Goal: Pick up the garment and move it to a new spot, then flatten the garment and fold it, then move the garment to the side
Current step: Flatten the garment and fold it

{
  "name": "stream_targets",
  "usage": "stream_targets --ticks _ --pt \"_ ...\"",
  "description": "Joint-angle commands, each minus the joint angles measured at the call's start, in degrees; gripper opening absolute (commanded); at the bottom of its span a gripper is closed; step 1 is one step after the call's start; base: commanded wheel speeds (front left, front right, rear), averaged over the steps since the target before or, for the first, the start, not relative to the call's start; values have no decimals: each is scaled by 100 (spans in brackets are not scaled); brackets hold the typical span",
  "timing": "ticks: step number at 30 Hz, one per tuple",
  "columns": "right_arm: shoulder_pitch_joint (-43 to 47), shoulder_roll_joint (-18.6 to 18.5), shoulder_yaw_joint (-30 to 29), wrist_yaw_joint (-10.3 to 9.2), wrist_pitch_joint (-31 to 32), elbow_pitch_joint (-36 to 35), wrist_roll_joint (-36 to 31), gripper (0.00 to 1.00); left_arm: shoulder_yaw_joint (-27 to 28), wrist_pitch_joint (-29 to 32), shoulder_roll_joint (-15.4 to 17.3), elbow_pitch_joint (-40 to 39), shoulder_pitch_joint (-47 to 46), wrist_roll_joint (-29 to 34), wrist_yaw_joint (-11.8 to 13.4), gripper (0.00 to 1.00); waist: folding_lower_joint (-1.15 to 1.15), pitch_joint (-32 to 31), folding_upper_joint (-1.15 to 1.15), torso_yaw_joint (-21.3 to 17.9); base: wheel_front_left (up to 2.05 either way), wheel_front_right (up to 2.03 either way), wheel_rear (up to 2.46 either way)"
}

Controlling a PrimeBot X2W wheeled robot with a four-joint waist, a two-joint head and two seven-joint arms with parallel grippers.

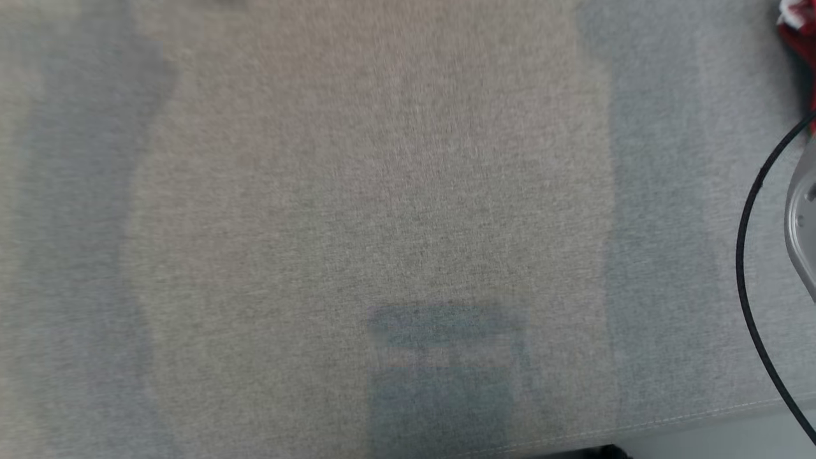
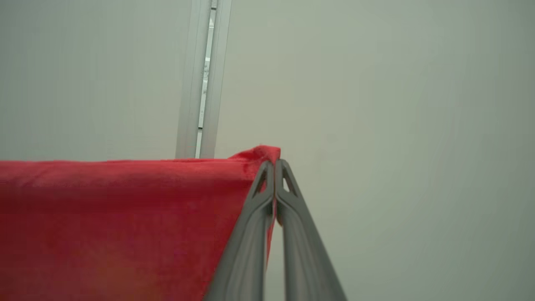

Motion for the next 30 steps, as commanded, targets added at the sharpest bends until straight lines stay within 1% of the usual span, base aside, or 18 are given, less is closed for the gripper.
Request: stream_targets --ticks 1,4,8,10,15,16,19,23,26,30 --pt "-38 60 -160 -5 -78 148 -270 0 -234 -123 84 -190 35 -173 -26 0 -1 1689 0 -140 0 0 0" --pt "14 79 -379 -5 -128 323 -503 0 -578 -238 312 -545 346 -563 -23 0 -1 1967 0 -22 0 0 0" --pt "328 61 -439 -5 -129 277 -429 0 -788 -271 521 -952 806 -1056 -26 0 -1 2122 0 141 0 0 0" --pt "637 66 -452 -5 -131 127 -351 0 -845 -269 694 -1337 1324 -1307 -26 0 -1 2068 0 223 0 0 0" --pt "1449 64 -507 -5 -133 -315 -167 0 -740 -272 983 -2015 2347 -1707 -27 0 -1 1719 0 278 0 0 0" --pt "1449 64 -507 -5 -133 -315 -167 0 -740 -272 983 -2015 2347 -1707 -27 0 -1 1719 0 278 0 0 0" --pt "2101 64 -558 -6 -132 -674 -34 0 -724 -267 1245 -2513 3148 -1911 -27 0 -1 1407 0 285 0 0 0" --pt "3207 67 -610 -6 -130 -1171 192 0 -561 -267 1450 -3179 4558 -2258 -27 0 -1 879 0 288 0 0 0" --pt "4058 -33 -620 -6 -130 -1506 397 0 -391 -267 1438 -3566 5753 -2398 -27 0 -1 492 0 330 0 0 0" --pt "5206 -180 -456 -6 -130 -1824 693 0 -204 -268 1178 -3738 7165 -2408 -28 0 -1 -3 0 418 0 0 0"
